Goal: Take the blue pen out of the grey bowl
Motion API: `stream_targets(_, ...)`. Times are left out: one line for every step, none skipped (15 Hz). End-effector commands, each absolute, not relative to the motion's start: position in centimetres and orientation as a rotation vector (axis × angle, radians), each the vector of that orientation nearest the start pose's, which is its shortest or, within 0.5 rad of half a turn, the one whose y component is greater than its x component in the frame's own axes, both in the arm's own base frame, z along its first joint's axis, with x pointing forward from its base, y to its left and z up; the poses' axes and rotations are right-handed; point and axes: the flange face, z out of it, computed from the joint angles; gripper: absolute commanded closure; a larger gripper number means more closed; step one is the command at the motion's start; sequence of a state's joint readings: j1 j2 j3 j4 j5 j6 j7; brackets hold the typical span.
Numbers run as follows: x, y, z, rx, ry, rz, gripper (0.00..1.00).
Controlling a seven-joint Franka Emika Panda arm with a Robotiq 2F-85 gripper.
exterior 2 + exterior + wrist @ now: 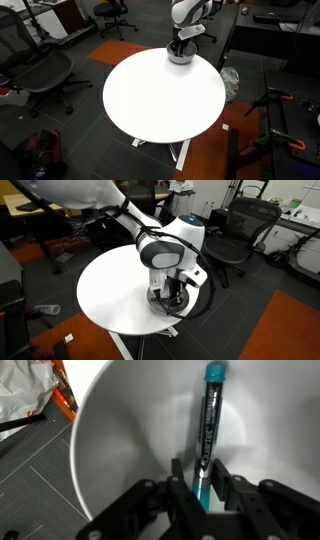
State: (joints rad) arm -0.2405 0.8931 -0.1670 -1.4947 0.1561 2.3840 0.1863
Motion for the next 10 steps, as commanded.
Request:
stream_targets(66.7,-26.6,14.4,-2.983,1.049,-0.021,0.95)
stream_targets(66.7,-26.6,14.4,-2.984,1.048,-0.022,0.99)
stream_targets(66.7,-26.5,14.6,-2.980,1.042,-0.019,0.97)
stream_targets(66.7,-26.4,14.8,-2.994,1.035,-0.020,0.95)
stream_targets(66.6,-26.4,15.5,-2.988,1.026,-0.034,0.95)
stream_targets(66.6,-26.5,16.2,-2.983,1.022,-0.049,0.95)
stream_targets(66.5,-26.4,16.9,-2.981,1.020,-0.059,0.95)
stream_targets(66.5,-26.4,17.8,-2.984,1.011,-0.067,0.95)
stream_targets(66.4,-26.3,18.8,-2.986,0.996,-0.081,0.95)
stream_targets(66.4,-26.3,19.8,-2.991,0.998,-0.086,0.95)
